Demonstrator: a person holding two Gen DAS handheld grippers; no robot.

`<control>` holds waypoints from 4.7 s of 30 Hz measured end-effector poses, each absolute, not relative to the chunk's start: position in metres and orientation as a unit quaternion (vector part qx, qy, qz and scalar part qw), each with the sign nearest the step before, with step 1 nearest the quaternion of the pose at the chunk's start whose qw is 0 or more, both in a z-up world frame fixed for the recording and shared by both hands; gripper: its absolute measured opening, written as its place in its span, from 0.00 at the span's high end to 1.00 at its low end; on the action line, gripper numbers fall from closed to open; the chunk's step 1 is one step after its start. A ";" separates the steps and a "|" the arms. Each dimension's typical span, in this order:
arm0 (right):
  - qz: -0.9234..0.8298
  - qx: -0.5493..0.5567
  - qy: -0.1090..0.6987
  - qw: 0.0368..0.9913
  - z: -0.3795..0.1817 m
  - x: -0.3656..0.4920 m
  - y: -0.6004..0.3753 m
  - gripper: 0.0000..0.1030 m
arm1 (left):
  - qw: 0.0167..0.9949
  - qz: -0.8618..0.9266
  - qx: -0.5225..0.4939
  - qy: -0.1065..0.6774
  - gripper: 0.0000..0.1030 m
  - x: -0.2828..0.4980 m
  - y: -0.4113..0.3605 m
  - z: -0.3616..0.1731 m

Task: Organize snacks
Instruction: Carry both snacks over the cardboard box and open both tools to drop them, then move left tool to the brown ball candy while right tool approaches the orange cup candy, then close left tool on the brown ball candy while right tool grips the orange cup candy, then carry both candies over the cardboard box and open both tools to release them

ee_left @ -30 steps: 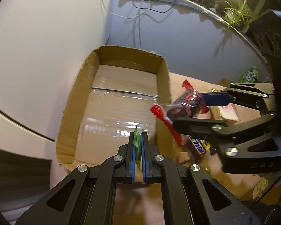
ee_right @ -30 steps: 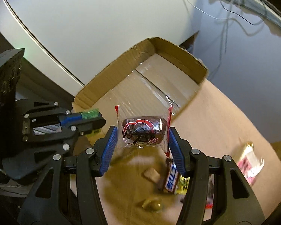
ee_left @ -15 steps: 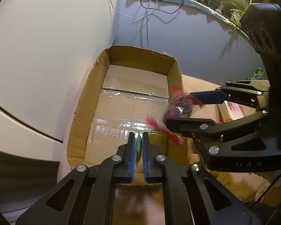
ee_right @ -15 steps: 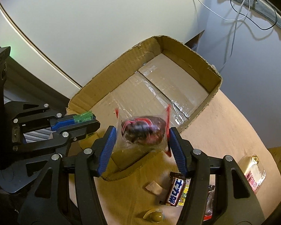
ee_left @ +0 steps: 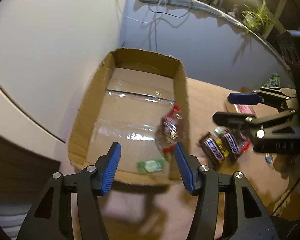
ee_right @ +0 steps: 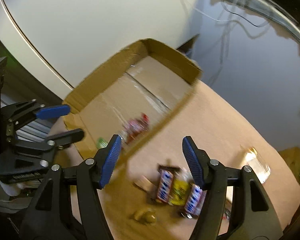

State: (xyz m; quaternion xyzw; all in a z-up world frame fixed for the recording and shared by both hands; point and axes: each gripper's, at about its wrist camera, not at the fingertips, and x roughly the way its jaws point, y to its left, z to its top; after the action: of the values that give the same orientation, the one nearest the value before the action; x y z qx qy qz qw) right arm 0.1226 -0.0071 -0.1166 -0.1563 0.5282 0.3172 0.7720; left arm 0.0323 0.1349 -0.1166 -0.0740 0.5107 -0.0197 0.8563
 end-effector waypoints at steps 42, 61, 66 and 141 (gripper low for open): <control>0.090 -0.033 0.648 0.755 -0.198 0.062 -0.295 0.44 | 0.775 -0.163 0.006 0.611 0.68 0.021 -0.031 -0.191; 0.084 -0.047 0.651 0.753 -0.215 0.069 -0.291 0.63 | 0.777 -0.157 0.011 0.609 0.76 0.025 -0.034 -0.198; 0.086 -0.040 0.644 0.759 -0.207 0.064 -0.291 0.63 | 0.779 -0.158 0.001 0.607 0.76 0.023 -0.025 -0.193; 0.365 -0.181 0.543 0.734 -0.132 0.168 0.062 0.63 | 0.837 -0.017 -0.091 0.540 0.76 0.076 0.147 -0.143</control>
State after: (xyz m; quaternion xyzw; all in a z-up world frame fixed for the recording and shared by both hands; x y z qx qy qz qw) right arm 0.1675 0.0625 -0.1316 -0.1813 0.5434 0.3648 0.7340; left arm 0.0756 0.1466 -0.1429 -0.0915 0.5396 -0.0174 0.8367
